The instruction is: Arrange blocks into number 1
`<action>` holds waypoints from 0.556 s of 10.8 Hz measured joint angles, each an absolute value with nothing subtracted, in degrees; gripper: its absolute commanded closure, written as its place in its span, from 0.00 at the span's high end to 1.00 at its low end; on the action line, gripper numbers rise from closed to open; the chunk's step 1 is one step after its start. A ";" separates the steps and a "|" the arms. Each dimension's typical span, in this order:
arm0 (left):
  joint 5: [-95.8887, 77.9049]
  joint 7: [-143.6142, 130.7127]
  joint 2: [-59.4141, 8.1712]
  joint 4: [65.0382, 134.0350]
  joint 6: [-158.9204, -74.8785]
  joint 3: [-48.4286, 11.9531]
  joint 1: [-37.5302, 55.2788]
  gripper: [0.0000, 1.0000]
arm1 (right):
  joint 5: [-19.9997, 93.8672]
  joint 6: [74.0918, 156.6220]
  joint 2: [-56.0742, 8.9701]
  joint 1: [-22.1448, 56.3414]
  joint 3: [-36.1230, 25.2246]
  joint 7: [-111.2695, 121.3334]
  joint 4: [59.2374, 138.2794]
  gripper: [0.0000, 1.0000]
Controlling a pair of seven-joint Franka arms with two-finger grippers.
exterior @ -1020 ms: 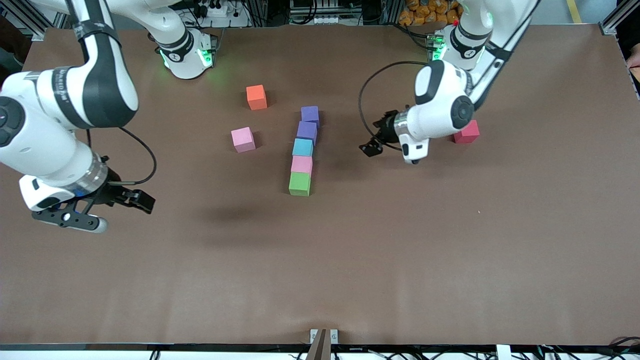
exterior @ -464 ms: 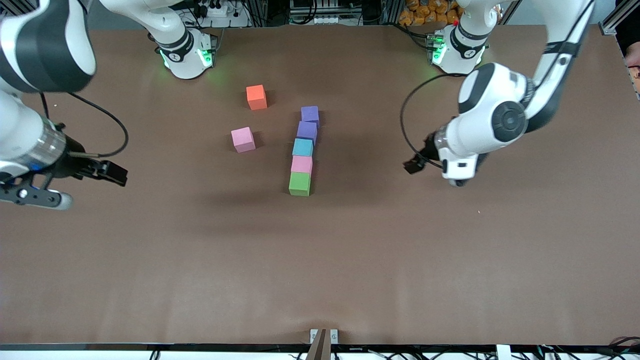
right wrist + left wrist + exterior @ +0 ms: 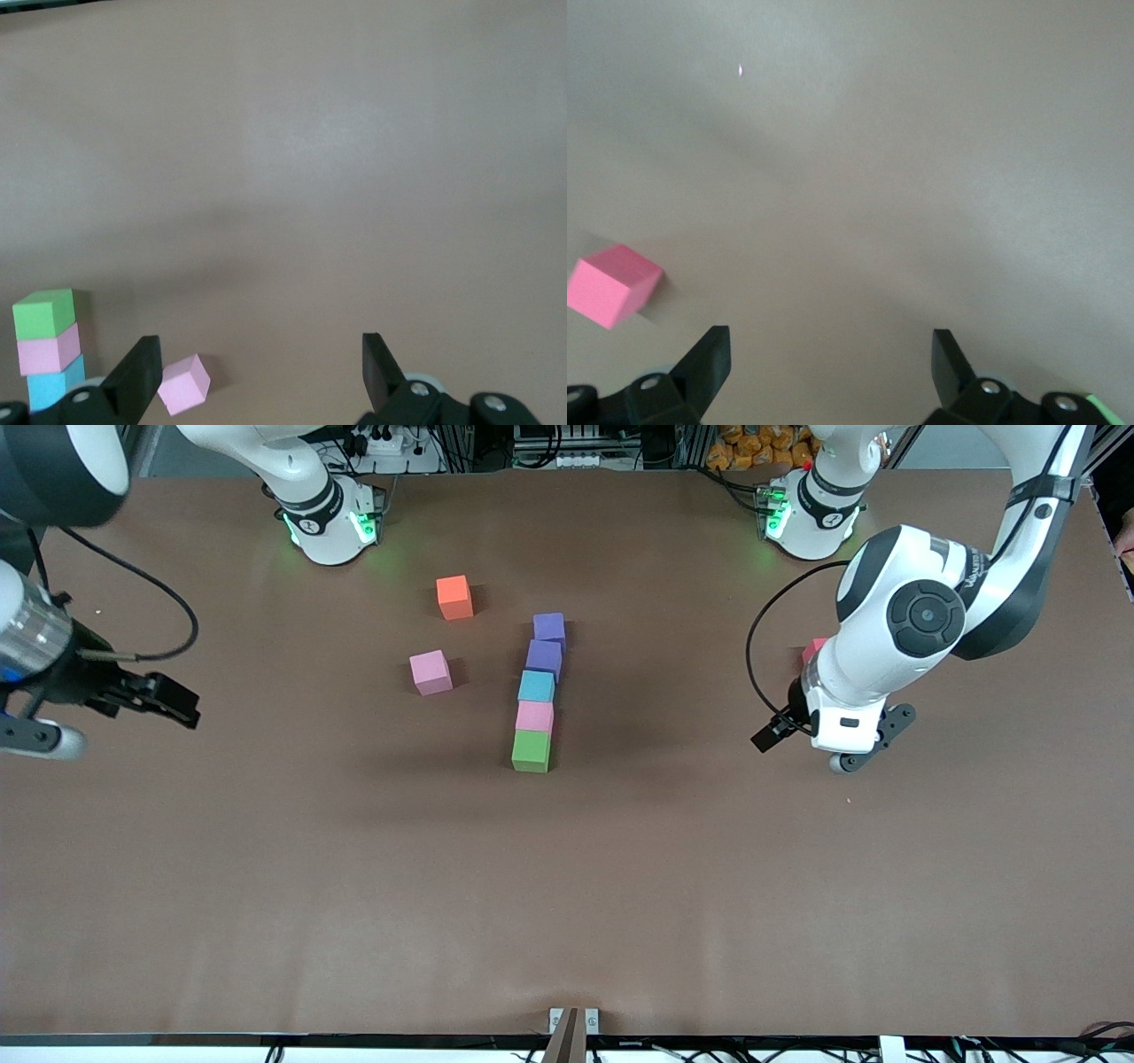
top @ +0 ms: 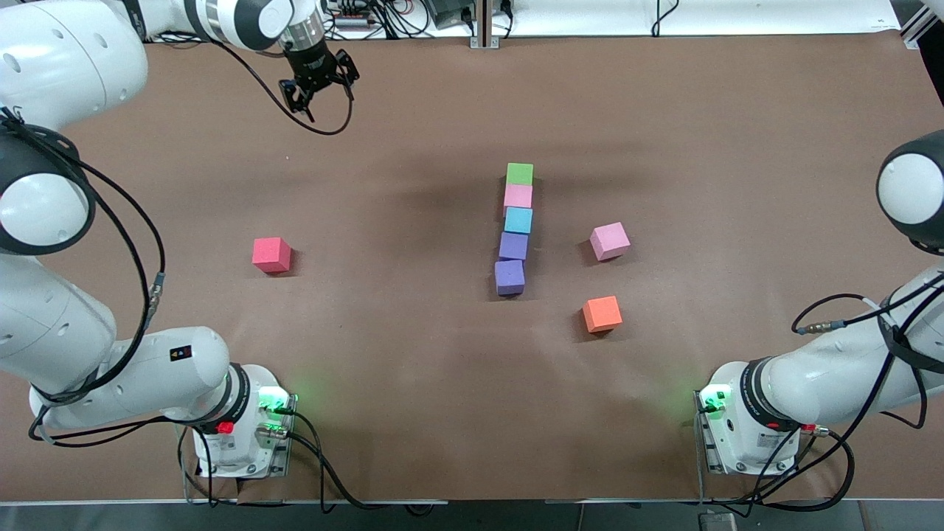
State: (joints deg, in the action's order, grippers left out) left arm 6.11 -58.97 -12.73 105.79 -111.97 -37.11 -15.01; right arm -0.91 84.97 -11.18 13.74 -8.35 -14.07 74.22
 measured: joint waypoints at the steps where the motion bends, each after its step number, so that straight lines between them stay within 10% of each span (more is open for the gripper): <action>1: 6.46 -55.84 -12.61 105.34 -111.01 -37.07 -15.91 1.00 | -0.91 84.19 -10.34 13.72 -8.35 -14.07 74.41 1.00; 6: 6.63 -36.05 -9.83 104.97 -109.10 -30.85 -16.69 1.00 | -0.23 84.19 -7.94 12.07 -8.36 -13.23 76.63 1.00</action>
